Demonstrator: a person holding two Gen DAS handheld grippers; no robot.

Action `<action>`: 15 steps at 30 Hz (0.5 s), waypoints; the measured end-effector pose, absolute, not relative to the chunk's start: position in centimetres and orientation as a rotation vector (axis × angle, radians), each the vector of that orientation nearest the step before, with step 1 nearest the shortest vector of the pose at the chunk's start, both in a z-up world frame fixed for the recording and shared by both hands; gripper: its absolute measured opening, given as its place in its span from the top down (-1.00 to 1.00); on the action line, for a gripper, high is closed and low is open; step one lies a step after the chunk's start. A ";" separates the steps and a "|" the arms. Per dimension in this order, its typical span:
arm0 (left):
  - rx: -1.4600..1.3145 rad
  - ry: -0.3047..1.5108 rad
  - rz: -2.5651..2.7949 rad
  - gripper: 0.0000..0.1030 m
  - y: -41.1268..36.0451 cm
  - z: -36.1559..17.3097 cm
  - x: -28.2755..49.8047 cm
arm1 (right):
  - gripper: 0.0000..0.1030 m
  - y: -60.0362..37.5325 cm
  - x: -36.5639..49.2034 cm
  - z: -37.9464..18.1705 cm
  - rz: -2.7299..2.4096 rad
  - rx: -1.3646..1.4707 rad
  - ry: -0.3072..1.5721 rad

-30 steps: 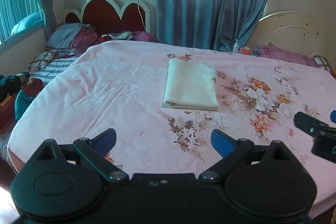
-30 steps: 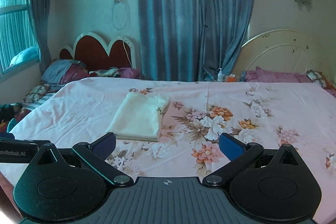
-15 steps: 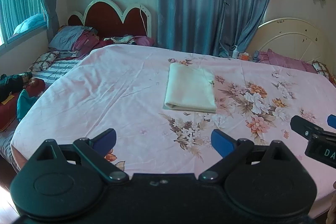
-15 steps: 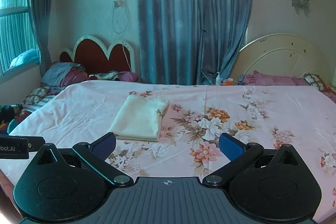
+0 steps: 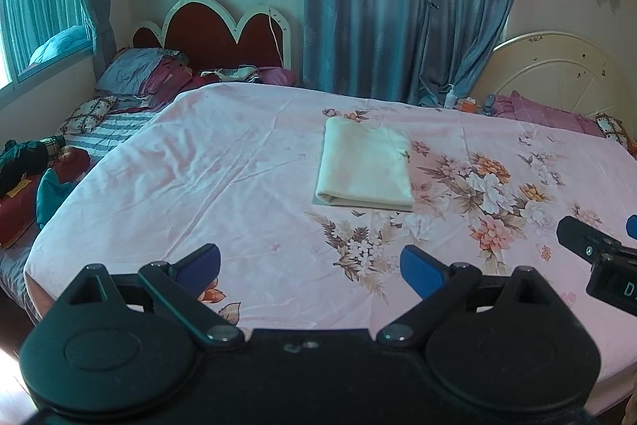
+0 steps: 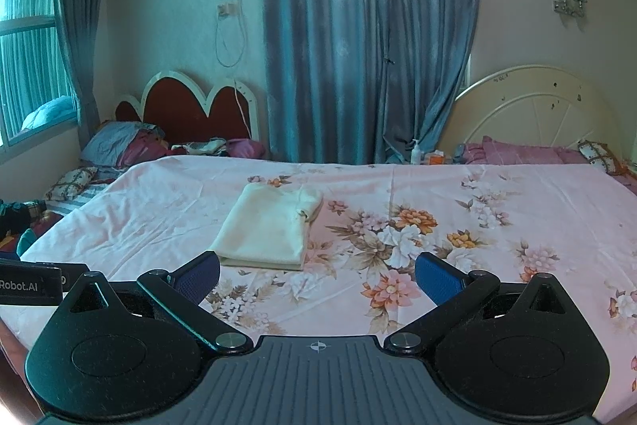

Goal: Fold small clothes

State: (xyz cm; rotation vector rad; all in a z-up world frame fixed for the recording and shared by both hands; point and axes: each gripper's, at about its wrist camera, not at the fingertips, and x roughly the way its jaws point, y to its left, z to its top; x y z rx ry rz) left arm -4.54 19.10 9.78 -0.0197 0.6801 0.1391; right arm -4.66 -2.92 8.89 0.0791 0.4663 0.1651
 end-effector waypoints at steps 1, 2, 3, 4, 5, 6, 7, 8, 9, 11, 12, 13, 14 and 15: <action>-0.020 0.682 0.139 -0.88 19.1 9.8 -4.5 | -1.00 -2.9 -4.7 8.9 0.165 0.078 0.466; -0.020 0.682 0.138 -0.88 19.1 9.8 -4.6 | -1.00 -2.9 -4.6 8.9 0.163 0.079 0.467; -0.020 0.682 0.138 -0.88 19.1 9.7 -4.5 | -0.99 -3.0 -4.6 9.0 0.163 0.080 0.467; -0.019 0.684 0.137 -0.88 19.1 9.7 -4.6 | -0.99 -3.0 -4.6 8.9 0.165 0.080 0.466; -0.019 0.686 0.137 -0.88 19.0 9.7 -4.6 | -1.00 -3.0 -4.6 9.0 0.164 0.080 0.466; -0.019 0.687 0.136 -0.88 19.0 9.7 -4.6 | -0.99 -3.0 -4.7 8.9 0.162 0.079 0.465; -0.020 0.688 0.136 -0.88 18.9 9.7 -4.6 | -0.99 -3.1 -4.7 9.0 0.163 0.078 0.464; -0.018 0.689 0.136 -0.88 18.9 9.7 -4.5 | -1.00 -3.1 -4.7 9.0 0.163 0.078 0.463; -0.017 0.690 0.134 -0.88 18.9 9.7 -4.5 | -1.00 -3.2 -4.7 9.0 0.163 0.079 0.464; -0.017 0.691 0.134 -0.88 18.9 9.7 -4.6 | -1.00 -3.2 -4.7 9.0 0.163 0.079 0.464; -0.017 0.690 0.134 -0.88 18.9 9.7 -4.5 | -1.00 -3.2 -4.7 9.0 0.162 0.078 0.464; -0.018 0.690 0.134 -0.88 18.9 9.7 -4.6 | -1.00 -3.2 -4.7 9.0 0.163 0.078 0.464; -0.019 0.690 0.133 -0.88 18.8 9.7 -4.6 | -1.00 -3.2 -4.7 9.0 0.164 0.080 0.464; -0.018 0.689 0.133 -0.88 18.8 9.7 -4.6 | -1.00 -3.2 -4.7 9.0 0.164 0.080 0.464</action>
